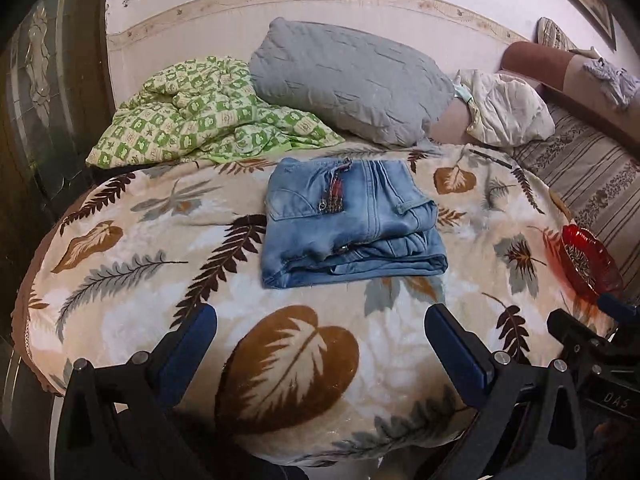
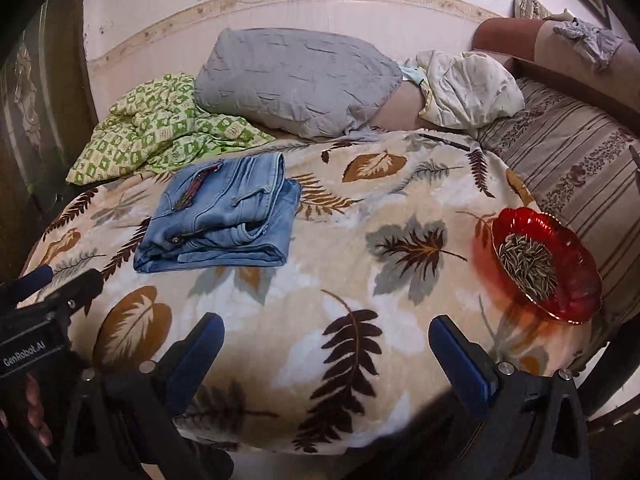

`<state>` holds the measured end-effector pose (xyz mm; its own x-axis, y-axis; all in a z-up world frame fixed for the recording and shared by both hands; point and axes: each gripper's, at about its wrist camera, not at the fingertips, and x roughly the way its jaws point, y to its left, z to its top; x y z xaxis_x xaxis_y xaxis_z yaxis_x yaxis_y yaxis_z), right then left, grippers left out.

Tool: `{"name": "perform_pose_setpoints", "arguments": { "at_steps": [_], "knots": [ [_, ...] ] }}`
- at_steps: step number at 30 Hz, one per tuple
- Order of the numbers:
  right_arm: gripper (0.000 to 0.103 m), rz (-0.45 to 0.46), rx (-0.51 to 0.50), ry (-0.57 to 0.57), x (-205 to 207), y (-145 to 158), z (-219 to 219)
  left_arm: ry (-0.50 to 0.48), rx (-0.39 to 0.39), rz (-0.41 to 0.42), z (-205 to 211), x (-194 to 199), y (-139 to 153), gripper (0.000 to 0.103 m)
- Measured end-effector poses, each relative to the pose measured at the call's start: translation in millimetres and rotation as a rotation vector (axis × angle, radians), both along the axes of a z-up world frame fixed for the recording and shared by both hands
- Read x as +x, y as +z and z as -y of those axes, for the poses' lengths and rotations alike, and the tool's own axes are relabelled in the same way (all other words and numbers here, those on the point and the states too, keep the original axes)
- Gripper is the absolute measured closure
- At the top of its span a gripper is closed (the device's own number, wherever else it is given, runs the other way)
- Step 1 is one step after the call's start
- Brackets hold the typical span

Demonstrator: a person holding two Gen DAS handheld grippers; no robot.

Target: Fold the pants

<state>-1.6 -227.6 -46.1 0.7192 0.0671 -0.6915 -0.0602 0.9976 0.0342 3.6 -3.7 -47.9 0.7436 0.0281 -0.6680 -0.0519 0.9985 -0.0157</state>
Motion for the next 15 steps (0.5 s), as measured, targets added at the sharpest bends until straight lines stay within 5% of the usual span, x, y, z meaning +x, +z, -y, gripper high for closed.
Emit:
{"name": "perform_pose_setpoints", "arguments": {
  "at_steps": [15],
  "knots": [
    [0.000,0.003,-0.011,0.008,4.0,4.5,-1.4,-0.005,0.006,-0.014,-1.2,2.3,2.4,0.000]
  ]
}}
